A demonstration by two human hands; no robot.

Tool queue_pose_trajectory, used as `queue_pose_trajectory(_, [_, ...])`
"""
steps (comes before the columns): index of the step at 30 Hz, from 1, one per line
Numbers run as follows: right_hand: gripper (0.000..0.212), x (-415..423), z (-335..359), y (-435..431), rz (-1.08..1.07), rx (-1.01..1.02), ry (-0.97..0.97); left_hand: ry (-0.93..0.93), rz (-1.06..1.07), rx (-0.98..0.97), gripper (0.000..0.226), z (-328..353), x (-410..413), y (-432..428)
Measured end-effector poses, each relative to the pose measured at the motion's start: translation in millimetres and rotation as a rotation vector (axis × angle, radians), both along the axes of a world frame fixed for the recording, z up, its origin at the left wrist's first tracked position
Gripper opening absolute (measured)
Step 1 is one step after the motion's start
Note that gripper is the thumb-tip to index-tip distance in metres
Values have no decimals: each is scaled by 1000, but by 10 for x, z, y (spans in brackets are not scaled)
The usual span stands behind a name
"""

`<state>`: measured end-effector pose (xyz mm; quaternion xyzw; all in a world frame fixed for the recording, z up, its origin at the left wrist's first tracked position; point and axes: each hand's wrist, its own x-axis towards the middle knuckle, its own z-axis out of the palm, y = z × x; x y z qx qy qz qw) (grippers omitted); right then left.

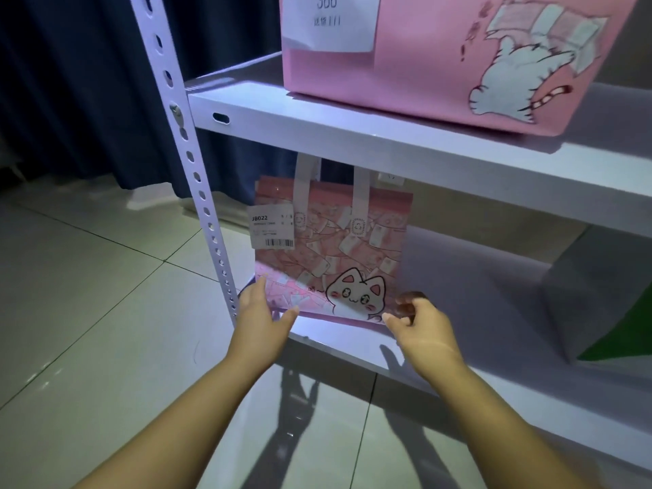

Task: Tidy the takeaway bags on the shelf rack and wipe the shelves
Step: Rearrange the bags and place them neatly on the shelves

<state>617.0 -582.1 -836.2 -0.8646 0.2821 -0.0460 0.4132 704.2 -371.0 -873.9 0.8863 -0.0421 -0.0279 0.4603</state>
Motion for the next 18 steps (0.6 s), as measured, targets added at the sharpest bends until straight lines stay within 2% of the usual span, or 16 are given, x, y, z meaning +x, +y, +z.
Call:
queue_pose_trajectory(3, [30,180,-160,1,-65,-67,27,3,5,18,78,-122,208,-49])
queue_pose_trajectory(9, [15,317,-361,-43,-35,-78,-26,65,52,27,85,-252,521,-102])
queue_pose_trajectory(12, [12,289,-421,-84,-63,-88,-26,79,15,-7,72,-276,576,-125])
queue_pose_trajectory(15, [9,187,-452,-129,-109,-57,-27,60,-17,62,49,-255,587,-194])
queue_pose_trajectory(18, [5,84,-468,-157,-150,-21,-47,60,-26,119,38,-223,607,-255])
